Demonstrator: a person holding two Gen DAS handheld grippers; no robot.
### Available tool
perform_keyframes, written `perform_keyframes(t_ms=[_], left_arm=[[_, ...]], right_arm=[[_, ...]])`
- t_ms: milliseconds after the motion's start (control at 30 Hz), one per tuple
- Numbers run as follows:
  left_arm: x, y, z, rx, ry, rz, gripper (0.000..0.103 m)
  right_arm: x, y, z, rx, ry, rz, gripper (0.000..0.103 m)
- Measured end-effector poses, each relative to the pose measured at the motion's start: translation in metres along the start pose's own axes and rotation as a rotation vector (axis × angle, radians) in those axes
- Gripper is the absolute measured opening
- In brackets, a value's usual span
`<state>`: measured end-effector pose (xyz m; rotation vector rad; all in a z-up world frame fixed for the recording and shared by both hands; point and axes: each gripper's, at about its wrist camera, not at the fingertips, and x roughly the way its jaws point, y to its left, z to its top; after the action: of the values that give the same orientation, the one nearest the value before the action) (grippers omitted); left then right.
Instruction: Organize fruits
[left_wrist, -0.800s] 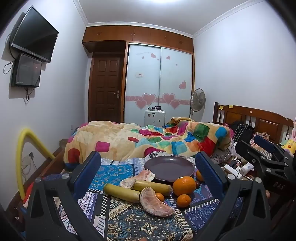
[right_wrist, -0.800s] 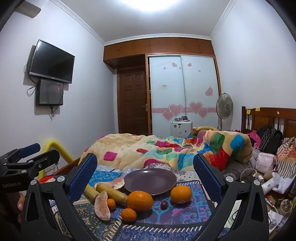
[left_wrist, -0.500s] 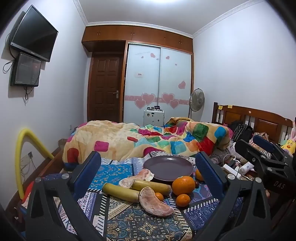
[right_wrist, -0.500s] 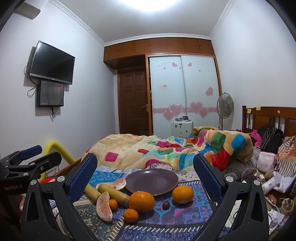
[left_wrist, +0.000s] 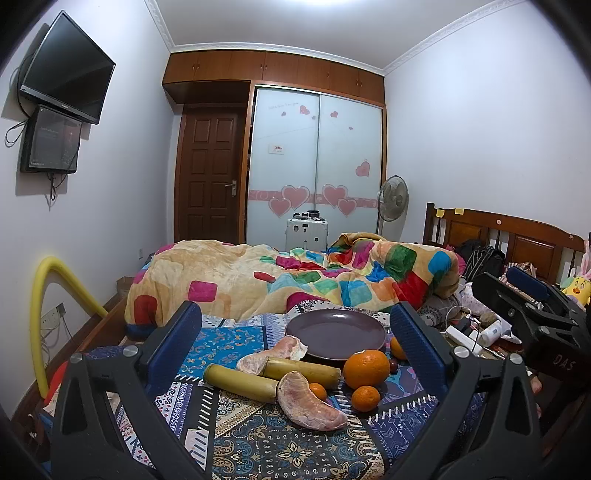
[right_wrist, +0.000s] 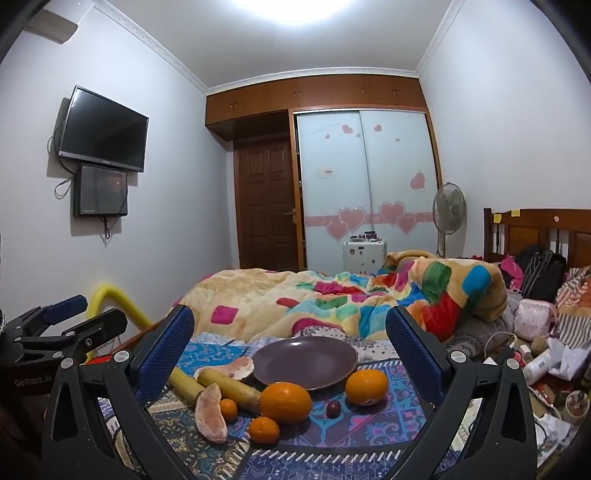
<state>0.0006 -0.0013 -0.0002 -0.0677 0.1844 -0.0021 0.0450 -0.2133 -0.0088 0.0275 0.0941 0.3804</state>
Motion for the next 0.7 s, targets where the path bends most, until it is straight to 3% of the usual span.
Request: perform_keyframes(t_ms=[700], left_arm=[[0.0016,0.001,-0.0019,-0.002,0.0,0.001,0.103]], right_arm=[[-0.0031,0.0027,0.0012,0.014,-0.005,0.011,0.103]])
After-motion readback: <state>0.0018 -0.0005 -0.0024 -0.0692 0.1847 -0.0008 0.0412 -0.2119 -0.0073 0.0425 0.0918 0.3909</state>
